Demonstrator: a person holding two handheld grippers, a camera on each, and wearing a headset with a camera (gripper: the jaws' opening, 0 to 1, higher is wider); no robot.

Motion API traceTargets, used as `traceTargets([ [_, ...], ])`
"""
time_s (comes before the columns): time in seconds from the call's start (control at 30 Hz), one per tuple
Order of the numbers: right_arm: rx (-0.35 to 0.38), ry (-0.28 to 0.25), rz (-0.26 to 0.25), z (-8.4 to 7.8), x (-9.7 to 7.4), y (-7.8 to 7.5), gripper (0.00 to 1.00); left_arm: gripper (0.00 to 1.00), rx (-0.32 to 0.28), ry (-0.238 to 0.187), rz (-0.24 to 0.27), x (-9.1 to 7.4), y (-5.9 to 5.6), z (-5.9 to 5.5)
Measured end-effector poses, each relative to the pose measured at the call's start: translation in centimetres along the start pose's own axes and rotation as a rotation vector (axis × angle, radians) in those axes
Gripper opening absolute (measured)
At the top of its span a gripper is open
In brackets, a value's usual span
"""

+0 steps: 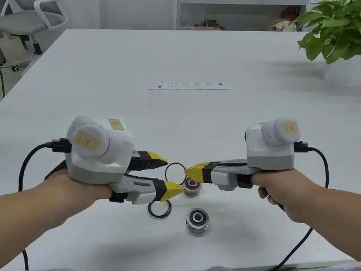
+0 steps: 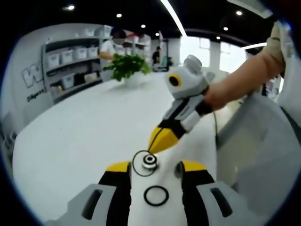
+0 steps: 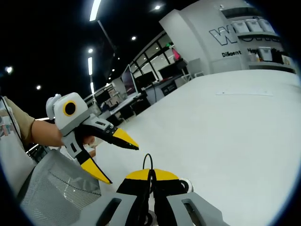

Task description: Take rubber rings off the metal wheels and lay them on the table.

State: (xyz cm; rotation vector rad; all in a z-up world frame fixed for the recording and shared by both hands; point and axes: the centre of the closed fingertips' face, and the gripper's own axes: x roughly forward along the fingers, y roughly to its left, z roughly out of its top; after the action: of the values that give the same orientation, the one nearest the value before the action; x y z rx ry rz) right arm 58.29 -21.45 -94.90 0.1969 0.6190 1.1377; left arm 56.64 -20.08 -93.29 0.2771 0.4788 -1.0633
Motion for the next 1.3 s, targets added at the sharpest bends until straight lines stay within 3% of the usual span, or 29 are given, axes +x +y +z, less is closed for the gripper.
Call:
traceTargets([
  [0.27, 0.006, 0.034, 0.035, -0.7, 0.8, 1.3, 0.0, 0.49, -0.035, -0.016, 0.019, -2.6, -0.1, -1.3],
  [0.5, 0.008, 0.069, 0.059, -1.3, 1.7, 1.5, 0.0, 0.53, -0.05, -0.005, 0.043, -4.2, 0.2, -2.6],
  [0.67, 0.002, 0.109, 0.077, -2.3, 2.4, 1.7, 0.0, 0.56, -0.062, -0.012, 0.057, -5.2, 0.3, -2.9],
  [1.3, 0.016, 0.209, 0.078, -5.2, 3.9, 1.1, 0.0, 0.57, -0.119, -0.006, 0.089, -6.7, 0.8, -4.6],
])
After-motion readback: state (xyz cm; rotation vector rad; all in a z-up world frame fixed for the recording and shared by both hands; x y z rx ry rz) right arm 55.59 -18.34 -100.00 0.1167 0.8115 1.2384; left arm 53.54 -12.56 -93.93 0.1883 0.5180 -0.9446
